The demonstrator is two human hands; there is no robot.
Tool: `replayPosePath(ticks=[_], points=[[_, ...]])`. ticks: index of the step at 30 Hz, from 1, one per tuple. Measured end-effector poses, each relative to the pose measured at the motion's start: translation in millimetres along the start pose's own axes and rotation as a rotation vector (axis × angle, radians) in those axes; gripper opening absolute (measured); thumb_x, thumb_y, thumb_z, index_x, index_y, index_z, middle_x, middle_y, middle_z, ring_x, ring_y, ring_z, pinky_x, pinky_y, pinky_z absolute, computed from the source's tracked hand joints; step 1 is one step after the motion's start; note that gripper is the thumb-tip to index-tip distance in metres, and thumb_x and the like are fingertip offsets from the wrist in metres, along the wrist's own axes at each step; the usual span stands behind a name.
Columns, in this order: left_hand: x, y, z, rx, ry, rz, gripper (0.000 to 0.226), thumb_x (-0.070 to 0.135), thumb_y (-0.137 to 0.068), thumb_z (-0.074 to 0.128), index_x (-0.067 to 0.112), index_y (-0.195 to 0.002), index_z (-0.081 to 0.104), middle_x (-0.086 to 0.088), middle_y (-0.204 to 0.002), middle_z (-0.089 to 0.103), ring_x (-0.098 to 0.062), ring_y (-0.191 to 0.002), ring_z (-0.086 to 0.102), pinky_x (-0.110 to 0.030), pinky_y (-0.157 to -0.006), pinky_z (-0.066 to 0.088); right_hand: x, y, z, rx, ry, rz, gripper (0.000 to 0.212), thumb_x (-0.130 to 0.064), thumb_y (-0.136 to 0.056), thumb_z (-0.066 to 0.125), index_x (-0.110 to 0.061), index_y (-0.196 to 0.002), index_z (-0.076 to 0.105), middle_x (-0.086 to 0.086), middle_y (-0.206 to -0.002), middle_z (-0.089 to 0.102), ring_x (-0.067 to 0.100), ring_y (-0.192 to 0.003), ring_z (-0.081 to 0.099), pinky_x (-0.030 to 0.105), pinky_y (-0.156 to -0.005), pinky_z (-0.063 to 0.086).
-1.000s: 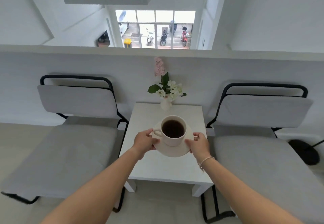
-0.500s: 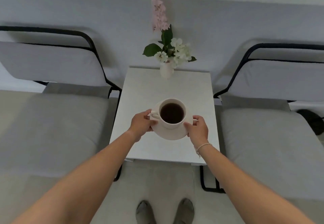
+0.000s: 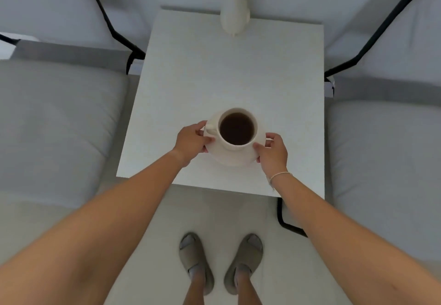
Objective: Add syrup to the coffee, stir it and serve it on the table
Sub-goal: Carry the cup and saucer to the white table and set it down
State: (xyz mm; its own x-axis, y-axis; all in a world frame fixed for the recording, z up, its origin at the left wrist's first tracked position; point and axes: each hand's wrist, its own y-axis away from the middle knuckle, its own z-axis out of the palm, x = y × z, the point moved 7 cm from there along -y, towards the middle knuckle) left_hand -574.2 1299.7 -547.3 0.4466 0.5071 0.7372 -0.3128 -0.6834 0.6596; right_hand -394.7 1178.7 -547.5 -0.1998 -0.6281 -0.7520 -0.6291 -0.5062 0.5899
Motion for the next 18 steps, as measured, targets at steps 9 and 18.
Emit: replayPosePath(ticks=[9, 18], points=[[-34.4, -35.2, 2.3, 0.044, -0.045, -0.016, 0.047, -0.001, -0.083, 0.062, 0.017, -0.126, 0.062, -0.011, -0.101, 0.061, -0.025, -0.094, 0.06, -0.033, -0.078, 0.058, 28.7, -28.9, 17.1, 0.016, 0.052, 0.015, 0.026, -0.005, -0.084, 0.061, -0.02, -0.102, 0.049, 0.003, -0.093, 0.057, 0.022, -0.09, 0.056, 0.046, -0.091, 0.053], [-33.7, -41.8, -1.8, 0.066, -0.18, 0.05, 0.041, 0.003, -0.085, 0.06, 0.019, -0.122, 0.064, -0.012, -0.103, 0.066, -0.021, -0.088, 0.059, -0.016, -0.058, 0.053, 27.0, -32.5, 25.1, 0.051, 0.114, -0.042, 0.032, -0.005, -0.084, 0.062, -0.01, -0.115, 0.053, 0.009, -0.108, 0.062, 0.02, -0.093, 0.056, 0.028, -0.083, 0.047]])
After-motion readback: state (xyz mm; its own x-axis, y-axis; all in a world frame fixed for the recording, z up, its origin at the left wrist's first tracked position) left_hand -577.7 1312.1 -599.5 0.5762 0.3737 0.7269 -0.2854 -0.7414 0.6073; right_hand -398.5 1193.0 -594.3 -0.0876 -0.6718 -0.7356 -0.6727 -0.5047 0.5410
